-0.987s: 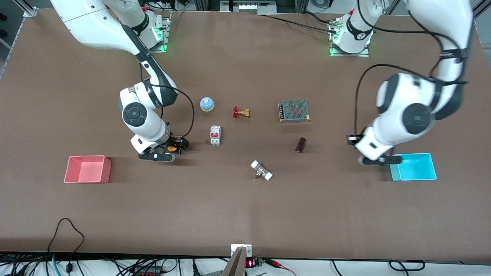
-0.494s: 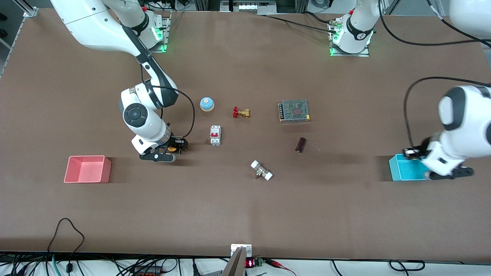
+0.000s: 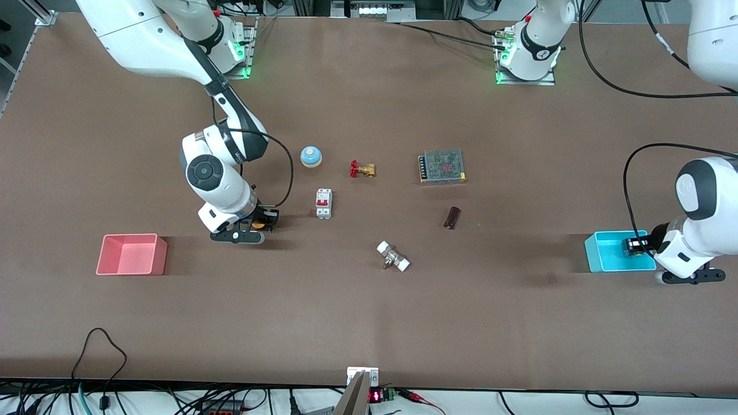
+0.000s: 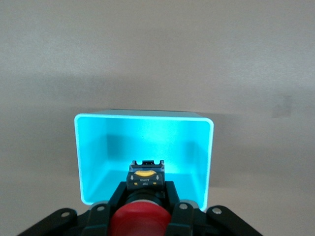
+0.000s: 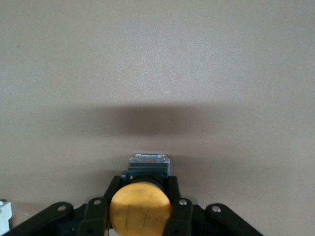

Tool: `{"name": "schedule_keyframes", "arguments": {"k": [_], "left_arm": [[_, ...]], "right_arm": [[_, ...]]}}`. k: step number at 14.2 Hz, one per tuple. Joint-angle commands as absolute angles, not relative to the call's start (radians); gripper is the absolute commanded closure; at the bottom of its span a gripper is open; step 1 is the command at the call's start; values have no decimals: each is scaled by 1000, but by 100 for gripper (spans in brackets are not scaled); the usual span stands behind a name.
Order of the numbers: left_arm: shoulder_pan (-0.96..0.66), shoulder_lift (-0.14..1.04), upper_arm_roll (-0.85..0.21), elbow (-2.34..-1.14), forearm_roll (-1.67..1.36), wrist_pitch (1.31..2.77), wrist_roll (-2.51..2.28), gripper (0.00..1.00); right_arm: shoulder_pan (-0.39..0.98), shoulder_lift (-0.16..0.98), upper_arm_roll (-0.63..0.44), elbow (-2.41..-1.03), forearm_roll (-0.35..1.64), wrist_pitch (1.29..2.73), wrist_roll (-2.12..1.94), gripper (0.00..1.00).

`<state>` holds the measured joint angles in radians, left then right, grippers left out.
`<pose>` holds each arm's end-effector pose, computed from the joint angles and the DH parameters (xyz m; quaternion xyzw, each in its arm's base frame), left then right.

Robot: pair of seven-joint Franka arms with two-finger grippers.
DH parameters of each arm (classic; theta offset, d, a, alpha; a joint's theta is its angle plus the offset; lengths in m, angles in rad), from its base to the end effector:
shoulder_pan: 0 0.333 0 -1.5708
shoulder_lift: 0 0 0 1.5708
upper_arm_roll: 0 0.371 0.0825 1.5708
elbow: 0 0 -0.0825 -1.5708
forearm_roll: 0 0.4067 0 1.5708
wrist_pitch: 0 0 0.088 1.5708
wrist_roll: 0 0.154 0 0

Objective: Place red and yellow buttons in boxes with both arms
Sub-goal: 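Carry the yellow button over the pink box while the left gripper releases the red button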

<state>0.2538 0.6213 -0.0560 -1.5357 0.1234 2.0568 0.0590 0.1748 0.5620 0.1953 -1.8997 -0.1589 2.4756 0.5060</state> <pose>0.7221 0.1624 0.2692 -0.9972 -0.0422 0.0536 0.0299 0.6365 0.2368 0.1922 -0.9997 0.0214 -0.0123 0.0077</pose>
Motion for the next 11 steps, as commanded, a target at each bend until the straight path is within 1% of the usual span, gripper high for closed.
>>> {"name": "schedule_keyframes", "arguments": {"k": [1,2,3,4,6,9,10,11], "left_arm": [[268,672,-69,-1503,135,2081,83,84],[270,681,-69,-1506,135,2101,83,84],[270,686,-69,-1512,137,2111,84,84],[271,693,-69,-1513,137,2111,84,84],[275,710,-69,-1528,137,2137,84,84],[287,724,-69,-1563,137,2197,86,83],[285,724,-69,-1566,137,2197,84,77],[284,724,-69,-1565,137,2195,84,61]], "right_arm": [[164,543,196,-1882,-175,2477,468,88],[146,504,196,-1884,-173,2455,431,90],[120,470,196,-1881,-170,2401,410,91],[86,428,196,-1872,-167,2337,367,91],[19,353,196,-1868,-152,2252,232,91],[-102,287,195,-1868,-101,2200,74,91],[-148,275,195,-1868,-85,2198,4,91],[-190,273,193,-1856,-68,2198,-58,91]]}}
